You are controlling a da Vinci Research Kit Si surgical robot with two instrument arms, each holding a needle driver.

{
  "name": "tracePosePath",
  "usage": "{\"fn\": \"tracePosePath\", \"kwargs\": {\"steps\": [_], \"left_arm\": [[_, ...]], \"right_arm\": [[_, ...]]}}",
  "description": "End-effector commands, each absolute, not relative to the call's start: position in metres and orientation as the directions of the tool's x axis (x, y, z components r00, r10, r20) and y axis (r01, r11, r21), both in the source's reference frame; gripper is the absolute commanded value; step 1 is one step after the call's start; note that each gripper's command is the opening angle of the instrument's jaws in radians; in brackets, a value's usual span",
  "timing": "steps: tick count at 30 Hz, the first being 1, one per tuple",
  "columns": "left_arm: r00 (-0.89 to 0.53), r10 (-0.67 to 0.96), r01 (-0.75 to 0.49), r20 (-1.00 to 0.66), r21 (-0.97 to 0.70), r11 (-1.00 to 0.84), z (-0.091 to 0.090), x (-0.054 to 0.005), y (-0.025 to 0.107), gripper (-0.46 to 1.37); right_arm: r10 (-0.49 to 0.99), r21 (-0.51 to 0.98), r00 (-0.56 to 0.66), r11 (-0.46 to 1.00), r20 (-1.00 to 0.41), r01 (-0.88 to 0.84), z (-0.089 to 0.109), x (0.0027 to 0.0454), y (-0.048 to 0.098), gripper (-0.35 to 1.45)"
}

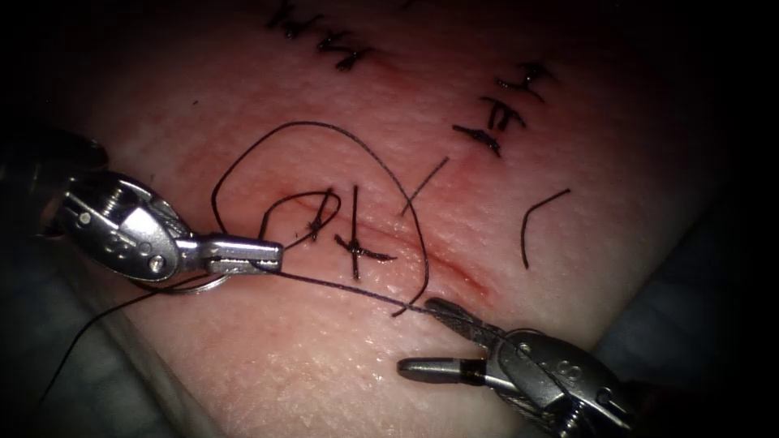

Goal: Wound Closure
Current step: Loop the suture two times around the right gripper counter clockwise

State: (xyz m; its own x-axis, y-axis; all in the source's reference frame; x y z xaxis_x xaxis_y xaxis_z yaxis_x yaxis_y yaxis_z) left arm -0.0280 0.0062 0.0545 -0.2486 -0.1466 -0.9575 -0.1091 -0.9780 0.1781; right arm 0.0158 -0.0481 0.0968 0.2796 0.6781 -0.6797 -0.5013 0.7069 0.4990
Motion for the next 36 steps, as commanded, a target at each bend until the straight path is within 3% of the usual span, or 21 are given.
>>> {"fn": "tracePosePath", "kwargs": {"steps": [1,4,5,7,22,36], "left_arm": [[-0.236,-0.149,-0.099,-0.96,0.176,-0.979,0.054,-0.0282,0.006,-0.35],[-0.214,-0.152,-0.088,-0.965,0.174,-0.981,0.053,-0.0285,0.005,-0.35],[-0.211,-0.158,-0.078,-0.965,0.177,-0.981,0.052,-0.0287,0.005,-0.35],[-0.214,-0.169,-0.064,-0.962,0.187,-0.98,0.052,-0.029,0.004,-0.35],[-0.262,-0.291,0.042,-0.92,0.29,-0.956,0.049,-0.0323,0.002,-0.35],[-0.244,-0.351,0.08,-0.904,0.342,-0.936,0.047,-0.0325,0.003,-0.35]], "right_arm": [[0.672,0.493,0.287,0.713,-0.682,-0.499,0.096,0.0158,-0.047,0.7],[0.652,0.476,0.285,0.728,-0.702,-0.493,0.096,0.0158,-0.046,0.44],[0.64,0.467,0.274,0.734,-0.718,-0.492,0.096,0.0158,-0.045,0.1],[0.629,0.459,0.263,0.74,-0.732,-0.491,0.095,0.0157,-0.044,-0.35],[0.548,0.441,0.274,0.819,-0.79,-0.367,0.096,0.0169,-0.033,-0.35],[0.483,0.437,0.213,0.869,-0.849,-0.231,0.105,0.0197,-0.029,-0.35]]}}
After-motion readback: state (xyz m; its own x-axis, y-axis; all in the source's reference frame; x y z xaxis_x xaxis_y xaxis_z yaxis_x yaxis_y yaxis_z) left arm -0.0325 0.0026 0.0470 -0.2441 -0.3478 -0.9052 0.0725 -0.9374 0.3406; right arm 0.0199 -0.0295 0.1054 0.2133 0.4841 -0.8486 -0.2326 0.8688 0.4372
